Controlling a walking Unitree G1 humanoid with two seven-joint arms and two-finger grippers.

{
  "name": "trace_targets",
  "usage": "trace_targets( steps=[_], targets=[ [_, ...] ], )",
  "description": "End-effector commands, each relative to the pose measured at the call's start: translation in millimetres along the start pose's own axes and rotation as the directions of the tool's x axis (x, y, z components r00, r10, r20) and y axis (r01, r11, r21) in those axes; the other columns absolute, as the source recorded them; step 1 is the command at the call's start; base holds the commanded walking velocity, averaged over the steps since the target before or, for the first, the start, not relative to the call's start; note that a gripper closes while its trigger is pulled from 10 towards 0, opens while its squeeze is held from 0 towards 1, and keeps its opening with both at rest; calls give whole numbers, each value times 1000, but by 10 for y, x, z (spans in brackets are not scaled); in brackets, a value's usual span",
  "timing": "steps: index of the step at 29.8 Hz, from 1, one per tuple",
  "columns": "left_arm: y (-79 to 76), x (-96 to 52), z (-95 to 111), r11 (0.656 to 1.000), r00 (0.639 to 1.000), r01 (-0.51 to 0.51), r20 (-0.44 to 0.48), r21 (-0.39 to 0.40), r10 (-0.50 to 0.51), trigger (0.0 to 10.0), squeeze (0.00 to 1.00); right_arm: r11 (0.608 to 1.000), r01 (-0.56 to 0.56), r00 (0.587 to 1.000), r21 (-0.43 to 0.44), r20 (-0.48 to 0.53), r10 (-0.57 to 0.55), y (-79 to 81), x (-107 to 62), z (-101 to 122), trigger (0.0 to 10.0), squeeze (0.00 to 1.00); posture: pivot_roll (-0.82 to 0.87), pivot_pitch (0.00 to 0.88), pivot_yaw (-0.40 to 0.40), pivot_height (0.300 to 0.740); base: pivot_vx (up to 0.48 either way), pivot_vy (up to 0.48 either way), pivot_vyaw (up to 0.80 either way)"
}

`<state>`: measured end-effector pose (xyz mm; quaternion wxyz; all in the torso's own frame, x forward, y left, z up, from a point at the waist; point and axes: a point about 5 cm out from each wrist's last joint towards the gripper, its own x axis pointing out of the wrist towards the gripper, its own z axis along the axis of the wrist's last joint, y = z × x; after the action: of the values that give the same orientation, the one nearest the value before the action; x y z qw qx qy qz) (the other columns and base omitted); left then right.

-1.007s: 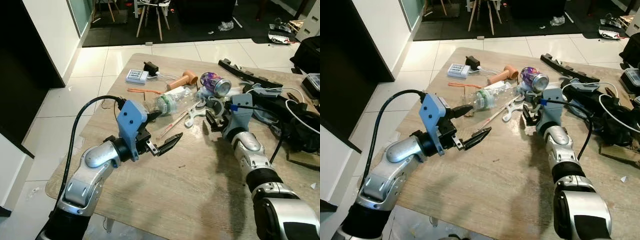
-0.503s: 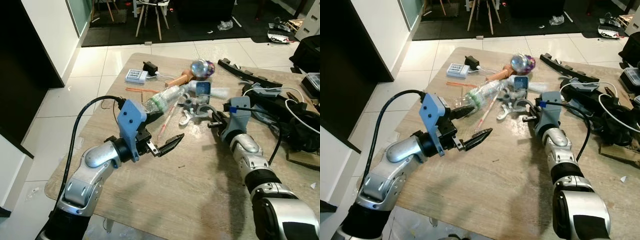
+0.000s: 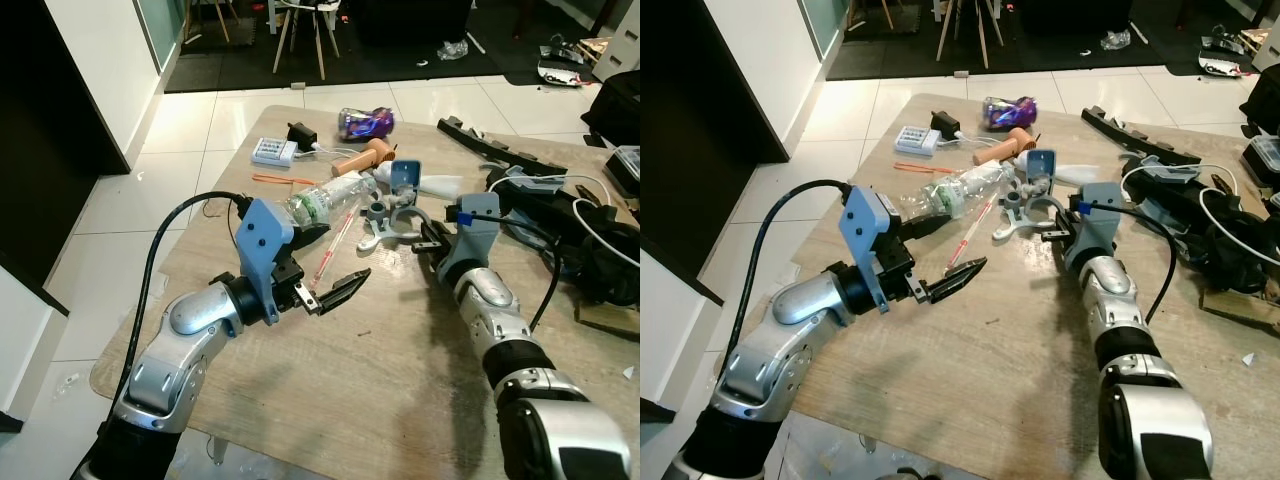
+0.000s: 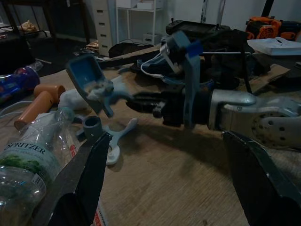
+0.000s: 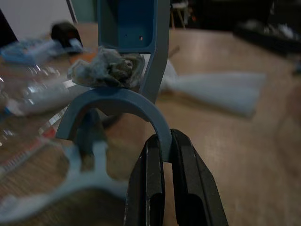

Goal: Picking trash to rubbish bin

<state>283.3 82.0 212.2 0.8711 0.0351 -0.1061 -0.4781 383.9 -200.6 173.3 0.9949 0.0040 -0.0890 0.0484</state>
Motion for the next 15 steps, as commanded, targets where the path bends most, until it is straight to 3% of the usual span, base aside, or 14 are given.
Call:
trace_targets(
  steps=[1, 7, 15],
  targets=[
    [-20, -13, 46, 1000, 1000, 20, 11, 2, -20, 10000, 0, 1000, 15, 998, 23, 61, -16, 46, -27, 36, 0, 0, -2, 194, 68, 740, 0, 0, 0],
    [-9, -7, 74, 1000, 999, 13, 34, -14, -13, 10000, 0, 996, 63, 971, 61, 225, -76, 185, -177, 203, 0, 0, -7, 183, 67, 740, 0, 0, 0],
    [56, -29, 129, 999, 996, -34, 82, -42, 37, 10000, 0, 997, 55, 937, 62, 342, -73, 311, -355, 413, 0, 0, -18, 152, 62, 740, 0, 0, 0]
  ],
)
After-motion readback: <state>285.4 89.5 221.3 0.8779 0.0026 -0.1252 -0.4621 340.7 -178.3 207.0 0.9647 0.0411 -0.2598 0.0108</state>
